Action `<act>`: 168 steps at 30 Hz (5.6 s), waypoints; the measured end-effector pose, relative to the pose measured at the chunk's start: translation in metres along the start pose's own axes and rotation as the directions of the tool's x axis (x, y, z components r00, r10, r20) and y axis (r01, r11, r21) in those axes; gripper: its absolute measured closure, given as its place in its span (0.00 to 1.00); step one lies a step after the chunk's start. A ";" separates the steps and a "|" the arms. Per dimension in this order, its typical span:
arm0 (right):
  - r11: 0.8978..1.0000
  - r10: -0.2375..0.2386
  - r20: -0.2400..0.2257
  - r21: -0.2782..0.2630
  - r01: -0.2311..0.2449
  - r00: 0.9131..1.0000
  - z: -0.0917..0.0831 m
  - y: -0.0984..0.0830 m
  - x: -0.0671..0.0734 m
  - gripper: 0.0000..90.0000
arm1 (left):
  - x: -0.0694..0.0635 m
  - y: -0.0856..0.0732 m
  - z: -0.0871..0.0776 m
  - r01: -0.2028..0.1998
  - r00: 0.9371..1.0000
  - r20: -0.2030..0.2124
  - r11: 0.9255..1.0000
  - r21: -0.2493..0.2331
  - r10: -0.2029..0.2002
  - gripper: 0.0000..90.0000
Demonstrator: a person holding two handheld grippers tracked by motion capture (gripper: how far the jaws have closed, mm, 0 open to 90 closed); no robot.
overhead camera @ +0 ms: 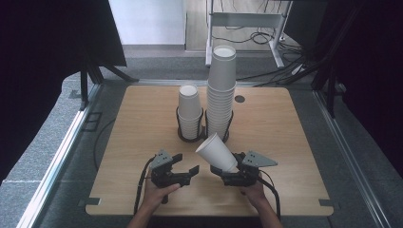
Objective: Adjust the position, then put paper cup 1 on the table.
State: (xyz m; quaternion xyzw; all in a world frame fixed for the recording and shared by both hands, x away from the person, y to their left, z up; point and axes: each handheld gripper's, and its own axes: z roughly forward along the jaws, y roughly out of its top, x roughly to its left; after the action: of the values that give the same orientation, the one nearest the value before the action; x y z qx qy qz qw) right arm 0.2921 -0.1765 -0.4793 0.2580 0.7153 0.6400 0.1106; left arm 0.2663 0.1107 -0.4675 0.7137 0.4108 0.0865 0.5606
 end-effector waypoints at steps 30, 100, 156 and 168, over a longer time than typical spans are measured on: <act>0.990 -0.139 -0.009 0.020 0.139 0.990 0.027 -0.014 0.037 0.26 | 0.005 0.017 0.021 0.261 0.925 0.303 0.963 -0.069 -0.229 0.05; 0.954 -0.139 -0.006 0.267 0.135 0.990 0.031 -0.018 0.028 0.16 | 0.018 0.019 -0.026 0.030 1.000 -0.004 0.984 -0.176 -0.031 0.15; 0.944 -0.163 0.032 0.296 0.146 0.986 0.032 -0.022 0.025 0.18 | 0.084 -0.007 -0.038 -0.124 0.799 -0.586 0.990 0.062 0.136 0.13; 0.943 -0.159 0.026 0.302 0.144 0.987 0.032 -0.023 0.025 0.18 | 0.076 0.000 -0.047 -0.114 0.808 -0.578 0.993 0.040 0.117 0.01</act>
State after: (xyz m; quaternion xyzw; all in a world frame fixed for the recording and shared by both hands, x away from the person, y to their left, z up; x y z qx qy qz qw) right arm 0.2815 -0.1369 -0.5023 0.2320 0.8185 0.5075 0.1368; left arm 0.2881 0.1972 -0.4770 0.6782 0.5178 0.3325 0.4017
